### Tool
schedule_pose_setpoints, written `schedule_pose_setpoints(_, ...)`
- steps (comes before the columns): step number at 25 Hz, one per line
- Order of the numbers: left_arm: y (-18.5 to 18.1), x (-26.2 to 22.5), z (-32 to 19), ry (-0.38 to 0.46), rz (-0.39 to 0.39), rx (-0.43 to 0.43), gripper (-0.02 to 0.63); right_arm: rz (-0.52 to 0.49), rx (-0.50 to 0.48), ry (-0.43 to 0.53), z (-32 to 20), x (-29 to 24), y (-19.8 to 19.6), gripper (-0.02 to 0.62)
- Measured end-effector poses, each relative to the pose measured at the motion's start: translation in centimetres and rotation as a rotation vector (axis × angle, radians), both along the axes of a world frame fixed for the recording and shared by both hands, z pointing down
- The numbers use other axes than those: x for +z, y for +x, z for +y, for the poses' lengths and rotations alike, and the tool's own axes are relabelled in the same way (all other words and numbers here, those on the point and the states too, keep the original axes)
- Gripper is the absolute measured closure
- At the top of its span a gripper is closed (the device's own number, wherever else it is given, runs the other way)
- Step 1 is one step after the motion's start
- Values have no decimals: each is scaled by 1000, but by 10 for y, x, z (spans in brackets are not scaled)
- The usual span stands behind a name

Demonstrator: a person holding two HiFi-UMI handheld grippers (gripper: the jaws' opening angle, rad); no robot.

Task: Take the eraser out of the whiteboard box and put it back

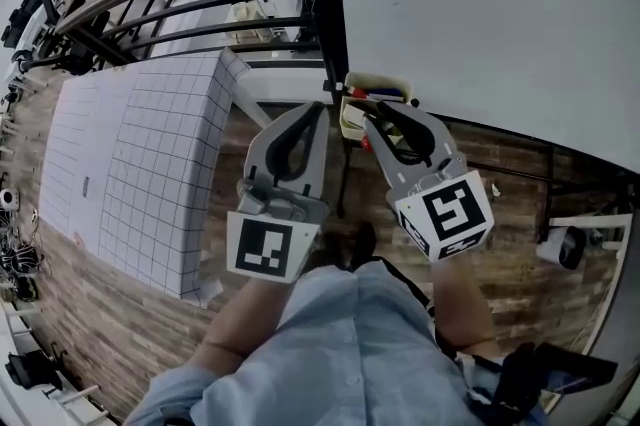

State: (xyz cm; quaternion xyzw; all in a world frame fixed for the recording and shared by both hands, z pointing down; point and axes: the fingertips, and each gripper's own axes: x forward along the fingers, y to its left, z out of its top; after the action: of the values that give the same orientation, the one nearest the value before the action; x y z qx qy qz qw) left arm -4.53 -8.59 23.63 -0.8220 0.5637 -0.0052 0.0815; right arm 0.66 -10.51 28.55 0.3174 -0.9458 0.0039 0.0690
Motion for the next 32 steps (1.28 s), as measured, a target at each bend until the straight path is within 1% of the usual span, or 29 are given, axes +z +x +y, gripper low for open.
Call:
schedule_pose_setpoints(1, -3, 2, -4, -2, 4, -1, 607, 10, -7, -5, -3, 3, -3, 506)
schedule_pose_setpoints(2, -6, 4, -8, -4, 10, -1, 607, 20, -13, -9, -5, 6, -6, 490)
schedule_pose_setpoints(8, -19, 20, -26, -45, 40, 9, 607, 71, -27, -57, -15, 28, -19, 453)
schedule_pose_setpoints(13, -22, 30, -39, -71, 49, 20, 607, 133, -18, -91, -21, 49, -26, 439)
schedule_pose_setpoints(16, -23, 34, -44, -80, 54, 24, 607, 153, -11, -107, -25, 58, -26, 433)
schedule_pose_setpoints(24, -27, 47, -56, -108, 51, 23, 607, 221, -27, -145, -32, 87, -32, 410)
schedule_pose_setpoints(29, -30, 52, -59, -118, 44, 26, 607, 301, -31, -133, -32, 99, -36, 405)
schedule_pose_setpoints(32, -32, 52, -59, -121, 45, 28, 607, 349, -15, -121, -32, 103, -37, 407)
